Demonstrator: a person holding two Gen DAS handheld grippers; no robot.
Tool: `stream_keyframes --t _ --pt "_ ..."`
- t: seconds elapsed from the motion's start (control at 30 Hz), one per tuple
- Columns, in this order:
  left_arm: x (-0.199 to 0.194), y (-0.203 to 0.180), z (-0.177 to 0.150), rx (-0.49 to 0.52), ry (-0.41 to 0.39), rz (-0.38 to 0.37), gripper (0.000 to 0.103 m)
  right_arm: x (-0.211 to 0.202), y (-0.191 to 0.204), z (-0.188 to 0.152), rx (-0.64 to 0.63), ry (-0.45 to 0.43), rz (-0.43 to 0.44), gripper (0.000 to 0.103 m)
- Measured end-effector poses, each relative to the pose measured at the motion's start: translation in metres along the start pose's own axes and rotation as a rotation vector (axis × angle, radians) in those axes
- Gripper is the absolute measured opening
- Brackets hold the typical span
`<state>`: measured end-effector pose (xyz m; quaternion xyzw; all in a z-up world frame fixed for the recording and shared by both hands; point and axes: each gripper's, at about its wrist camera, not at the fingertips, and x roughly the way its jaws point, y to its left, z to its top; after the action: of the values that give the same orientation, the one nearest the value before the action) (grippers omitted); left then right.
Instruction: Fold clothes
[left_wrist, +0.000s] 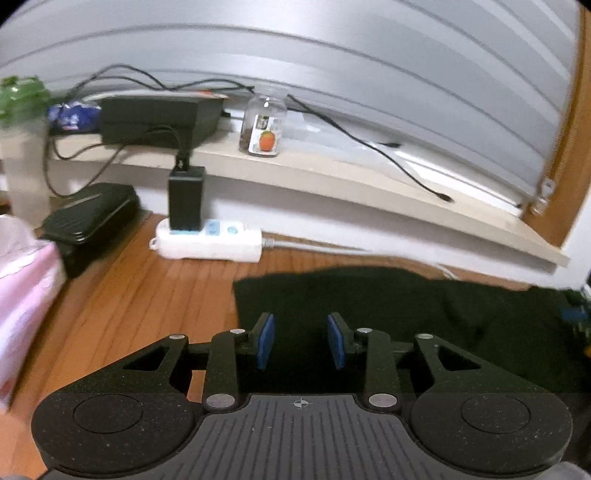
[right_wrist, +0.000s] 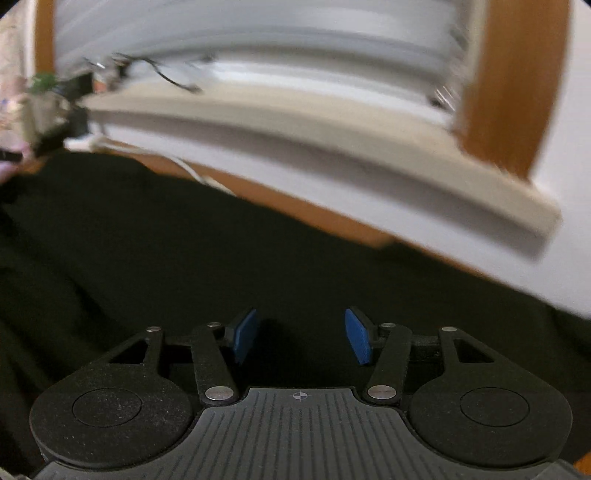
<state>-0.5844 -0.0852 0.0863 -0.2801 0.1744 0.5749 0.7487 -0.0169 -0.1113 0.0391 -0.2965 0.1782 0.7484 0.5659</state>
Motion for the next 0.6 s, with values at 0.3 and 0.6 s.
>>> stream_keyframes --t 0.3,0.6 --pt "0.063 0.018 0.015 0.026 0.116 0.049 0.053 0.003 -0.017 -0.035 0.091 -0.082 0.014 0.054" --pt "0.050 0.012 0.014 0.105 0.025 0.112 0.006 0.000 -0.020 -0.034 0.101 -0.106 0.021 0.055"
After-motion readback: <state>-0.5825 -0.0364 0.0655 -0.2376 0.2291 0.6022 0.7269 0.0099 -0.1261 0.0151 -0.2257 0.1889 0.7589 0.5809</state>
